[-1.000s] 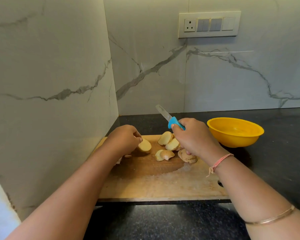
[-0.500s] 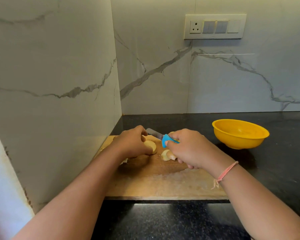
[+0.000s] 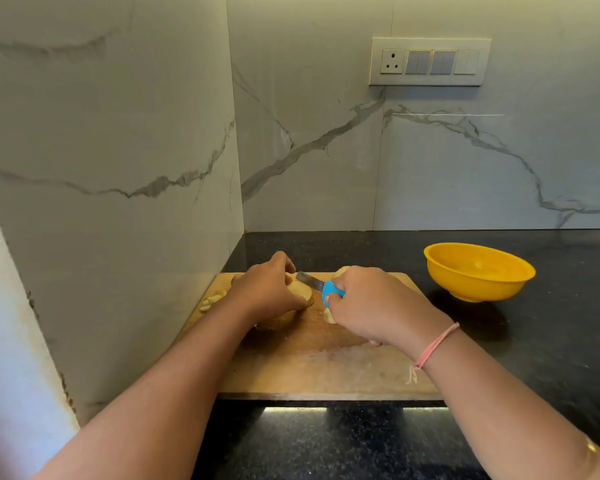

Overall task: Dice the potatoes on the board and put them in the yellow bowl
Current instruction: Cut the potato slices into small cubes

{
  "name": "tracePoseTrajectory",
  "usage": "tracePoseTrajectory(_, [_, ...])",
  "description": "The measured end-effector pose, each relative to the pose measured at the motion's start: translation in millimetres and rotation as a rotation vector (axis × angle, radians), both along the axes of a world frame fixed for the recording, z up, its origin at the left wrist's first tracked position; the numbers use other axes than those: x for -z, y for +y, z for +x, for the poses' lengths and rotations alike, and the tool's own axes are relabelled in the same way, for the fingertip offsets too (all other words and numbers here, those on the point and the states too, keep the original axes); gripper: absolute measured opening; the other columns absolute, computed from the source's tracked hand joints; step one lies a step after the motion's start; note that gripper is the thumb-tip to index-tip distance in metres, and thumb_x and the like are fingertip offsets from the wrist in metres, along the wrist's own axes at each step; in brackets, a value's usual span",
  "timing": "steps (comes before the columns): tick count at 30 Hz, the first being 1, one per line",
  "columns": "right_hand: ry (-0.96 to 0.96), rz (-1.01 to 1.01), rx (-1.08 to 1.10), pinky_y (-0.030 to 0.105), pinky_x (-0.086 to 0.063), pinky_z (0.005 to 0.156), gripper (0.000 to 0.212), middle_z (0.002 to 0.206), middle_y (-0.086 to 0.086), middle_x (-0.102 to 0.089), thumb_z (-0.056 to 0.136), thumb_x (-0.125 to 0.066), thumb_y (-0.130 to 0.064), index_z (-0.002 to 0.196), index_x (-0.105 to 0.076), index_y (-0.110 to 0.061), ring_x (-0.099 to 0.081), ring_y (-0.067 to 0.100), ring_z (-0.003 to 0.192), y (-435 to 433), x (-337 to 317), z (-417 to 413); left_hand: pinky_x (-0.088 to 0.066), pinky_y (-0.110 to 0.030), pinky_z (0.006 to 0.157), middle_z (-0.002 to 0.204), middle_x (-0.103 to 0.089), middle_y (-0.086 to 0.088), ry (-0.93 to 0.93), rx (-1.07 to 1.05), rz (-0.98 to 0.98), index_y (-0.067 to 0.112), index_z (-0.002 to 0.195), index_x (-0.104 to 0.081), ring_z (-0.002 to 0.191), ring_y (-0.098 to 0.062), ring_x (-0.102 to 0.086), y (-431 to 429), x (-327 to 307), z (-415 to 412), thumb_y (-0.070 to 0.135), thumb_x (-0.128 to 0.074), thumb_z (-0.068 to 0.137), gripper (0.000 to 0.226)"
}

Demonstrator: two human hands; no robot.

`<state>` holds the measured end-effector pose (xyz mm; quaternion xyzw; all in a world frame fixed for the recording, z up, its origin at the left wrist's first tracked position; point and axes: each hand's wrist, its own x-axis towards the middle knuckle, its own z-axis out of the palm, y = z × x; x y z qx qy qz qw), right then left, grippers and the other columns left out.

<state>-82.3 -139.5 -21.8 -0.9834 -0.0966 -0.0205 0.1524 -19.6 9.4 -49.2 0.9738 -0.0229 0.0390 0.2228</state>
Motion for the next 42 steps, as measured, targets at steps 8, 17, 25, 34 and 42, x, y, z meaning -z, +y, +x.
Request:
tracePoseTrajectory(8, [0.071, -0.136, -0.056, 0.026, -0.034, 0.050, 0.008, 0.041, 0.006, -0.048, 0.087, -0.043, -0.002, 0.081, -0.041, -0.005, -0.041, 0.017, 0.051, 25.3, -34.6, 2.6, -0.052, -0.041, 0.090, 0.112, -0.057, 0.005, 0.005, -0.015, -0.004, 0.028, 0.112, -0.039, 0.100, -0.015, -0.056, 2.1, 3.8, 4.4, 0.042, -0.074, 0.076, 0.053])
tracePoseTrajectory(17, [0.080, -0.190, -0.056, 0.022, -0.041, 0.043, 0.007, 0.075, 0.006, -0.052, 0.094, -0.044, -0.014, 0.101, -0.043, -0.013, -0.049, 0.014, 0.046, 17.9, -20.2, -14.0, -0.050, -0.041, 0.092, 0.117, -0.056, 0.005, -0.004, -0.049, 0.027, 0.031, 0.106, -0.036, 0.102, -0.014, -0.053, 2.3, 5.0, 6.2, 0.044, -0.071, 0.079, 0.047])
tracePoseTrajectory(25, [0.059, -0.228, -0.052, 0.017, -0.040, 0.039, 0.025, 0.078, 0.001, -0.053, 0.097, -0.044, -0.024, 0.121, -0.050, -0.018, -0.050, 0.010, 0.045, -1.6, -9.2, -39.0, -0.049, -0.042, 0.094, 0.121, -0.056, 0.005, -0.008, -0.049, 0.050, 0.032, 0.105, -0.036, 0.107, -0.016, -0.054, 1.4, 5.3, 3.5, 0.045, -0.071, 0.080, 0.045])
tracePoseTrajectory(34, [-0.043, -0.136, -0.018, 0.019, -0.039, 0.045, 0.029, 0.072, -0.003, -0.049, 0.096, -0.044, -0.029, 0.122, -0.053, -0.019, -0.047, 0.008, 0.051, -7.3, -23.5, -46.9, -0.048, -0.041, 0.096, 0.128, -0.055, 0.003, 0.017, -0.055, 0.054, 0.026, 0.122, -0.042, 0.113, -0.018, -0.054, 4.2, 4.9, 1.7, 0.047, -0.070, 0.081, 0.053])
tracePoseTrajectory(42, [-0.054, -0.081, 0.002, 0.022, -0.040, 0.047, 0.023, 0.072, -0.001, -0.048, 0.097, -0.043, -0.027, 0.114, -0.054, -0.015, -0.050, 0.012, 0.055, 14.2, -10.5, -17.7, -0.050, -0.041, 0.095, 0.124, -0.056, 0.001, 0.050, -0.046, -0.007, 0.023, 0.125, -0.042, 0.107, -0.017, -0.056, 5.5, 3.8, 4.0, 0.037, -0.071, 0.082, 0.053])
